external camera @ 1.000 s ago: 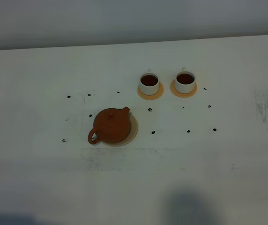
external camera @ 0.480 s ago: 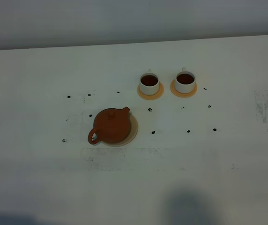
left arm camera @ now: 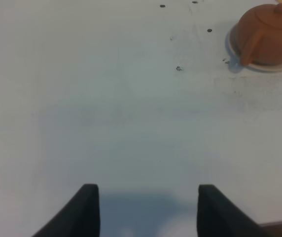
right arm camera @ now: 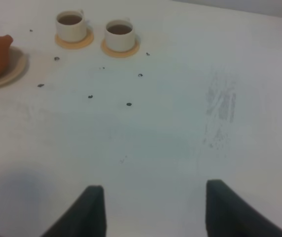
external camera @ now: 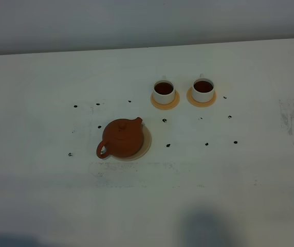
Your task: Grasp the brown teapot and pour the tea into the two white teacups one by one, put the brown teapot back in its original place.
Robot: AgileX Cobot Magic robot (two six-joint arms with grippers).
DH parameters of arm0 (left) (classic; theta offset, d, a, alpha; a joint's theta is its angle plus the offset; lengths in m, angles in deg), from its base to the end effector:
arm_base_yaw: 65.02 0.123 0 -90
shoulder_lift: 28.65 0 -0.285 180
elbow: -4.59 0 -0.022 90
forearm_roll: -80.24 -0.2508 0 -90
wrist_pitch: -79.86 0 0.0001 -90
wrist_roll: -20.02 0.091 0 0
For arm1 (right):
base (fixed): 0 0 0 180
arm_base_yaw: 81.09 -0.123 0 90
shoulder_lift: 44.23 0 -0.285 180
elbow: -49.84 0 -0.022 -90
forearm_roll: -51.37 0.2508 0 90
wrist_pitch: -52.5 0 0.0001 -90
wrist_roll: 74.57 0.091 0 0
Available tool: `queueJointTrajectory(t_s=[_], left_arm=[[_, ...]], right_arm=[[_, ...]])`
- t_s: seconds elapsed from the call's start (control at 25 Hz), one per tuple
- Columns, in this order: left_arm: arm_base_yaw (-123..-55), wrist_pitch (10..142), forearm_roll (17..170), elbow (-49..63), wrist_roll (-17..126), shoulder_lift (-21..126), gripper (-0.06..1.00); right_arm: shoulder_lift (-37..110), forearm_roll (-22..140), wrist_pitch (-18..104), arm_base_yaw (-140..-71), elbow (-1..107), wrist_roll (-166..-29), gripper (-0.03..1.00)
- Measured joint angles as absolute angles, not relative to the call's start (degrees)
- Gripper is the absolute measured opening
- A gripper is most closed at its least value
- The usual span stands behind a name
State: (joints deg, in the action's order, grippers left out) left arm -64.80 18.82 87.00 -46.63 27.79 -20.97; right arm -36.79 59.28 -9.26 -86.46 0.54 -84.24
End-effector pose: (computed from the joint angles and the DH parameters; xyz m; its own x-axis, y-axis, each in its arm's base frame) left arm -0.0005 -0.0094 0.2644 -0.4883 0.0759 -0.8694 0.1241 0.9921 0.0169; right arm -0.0065 0.0105 0.2730 -0.4486 -0.1448 -0.8819 -0.2467 0.9685 -0.0335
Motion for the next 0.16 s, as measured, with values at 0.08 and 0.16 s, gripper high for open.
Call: queueJointTrajectory(t_s=[0.08,0.16], left_arm=[[-64.8,18.8,87.0,-46.6,27.8,-21.0,0.45],[-64.8,18.8,87.0,-46.6,27.7,-21.0,0.45]], right_arm=[[-36.8,59.3,-9.3,-86.5,0.5,-84.2,0.47],[-36.8,59.3,-9.3,-86.5,0.5,-84.2,0.47]])
